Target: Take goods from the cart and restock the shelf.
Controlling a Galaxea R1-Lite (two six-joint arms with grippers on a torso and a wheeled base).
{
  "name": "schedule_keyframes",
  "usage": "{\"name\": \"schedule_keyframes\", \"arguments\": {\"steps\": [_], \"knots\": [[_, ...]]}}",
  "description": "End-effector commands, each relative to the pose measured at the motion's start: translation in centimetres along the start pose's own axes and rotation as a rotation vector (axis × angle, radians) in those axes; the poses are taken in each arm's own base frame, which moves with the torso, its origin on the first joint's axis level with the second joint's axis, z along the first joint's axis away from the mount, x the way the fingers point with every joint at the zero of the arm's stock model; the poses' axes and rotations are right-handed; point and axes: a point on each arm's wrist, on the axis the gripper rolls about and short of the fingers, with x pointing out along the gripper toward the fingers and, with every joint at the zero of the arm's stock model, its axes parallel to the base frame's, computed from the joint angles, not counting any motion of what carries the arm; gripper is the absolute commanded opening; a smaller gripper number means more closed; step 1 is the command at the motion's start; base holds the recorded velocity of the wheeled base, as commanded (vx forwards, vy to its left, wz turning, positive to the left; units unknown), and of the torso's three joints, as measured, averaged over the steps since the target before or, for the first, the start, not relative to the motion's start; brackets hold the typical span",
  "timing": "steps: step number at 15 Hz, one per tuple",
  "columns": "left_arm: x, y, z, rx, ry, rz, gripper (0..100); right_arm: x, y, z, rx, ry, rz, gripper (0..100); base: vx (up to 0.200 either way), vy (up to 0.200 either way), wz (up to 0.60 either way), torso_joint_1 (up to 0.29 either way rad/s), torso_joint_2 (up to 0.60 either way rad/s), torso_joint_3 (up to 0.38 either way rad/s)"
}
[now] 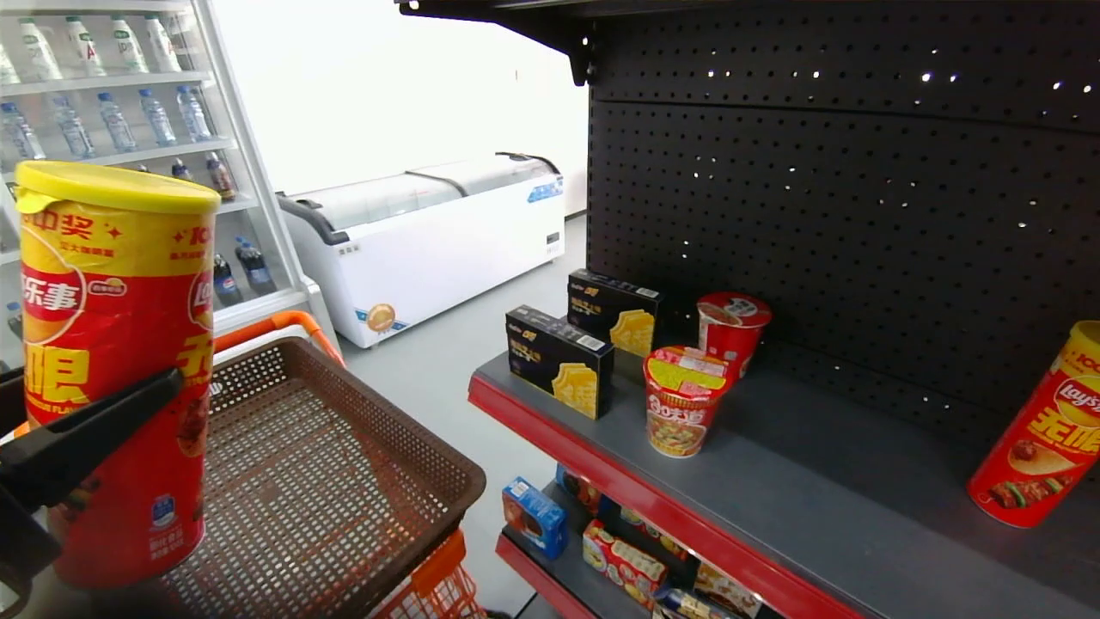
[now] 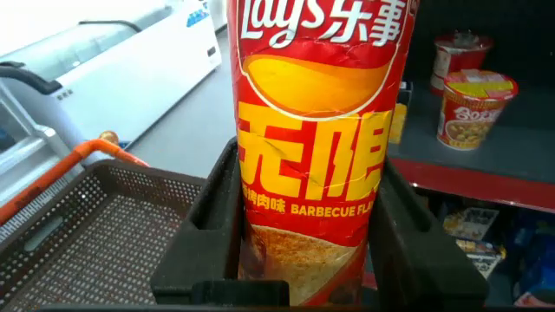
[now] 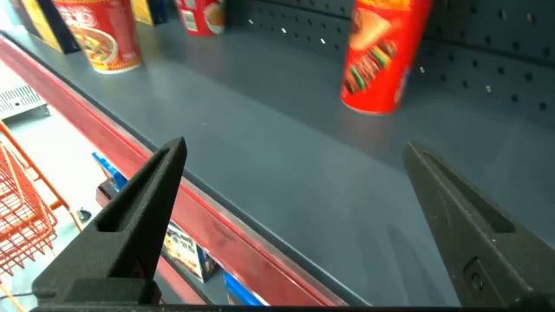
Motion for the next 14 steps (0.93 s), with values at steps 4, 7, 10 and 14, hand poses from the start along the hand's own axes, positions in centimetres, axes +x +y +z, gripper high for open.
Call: {"name": "schedule_keyframes", "arguments": {"steps": [4,7,10,14], "knots": [[0.1,0.0,-0.3,0.0,0.013,0.006,0,0.0,0.0,0.0,0.0,0.0,0.0,100,0.0,0.0,-0.6,0.005,0.0,0.004],[-0.1,0.1,-0.2,0.0,0.003,0.017,0,0.0,0.0,0.0,0.0,0.0,-0.002,100,0.0,0.0,-0.2,0.002,0.0,0.001],[-0.9,0.2,0.1,0.001,-0.022,0.027,0,0.0,0.0,0.0,0.0,0.0,-0.002,100,0.0,0.0,-0.2,0.001,0.0,0.001],[-1.3,0.2,0.2,-0.046,-0.03,0.03,0,0.0,0.0,0.0,0.001,0.0,-0.002,100,0.0,0.0,-0.6,0.001,0.0,0.004]]}}
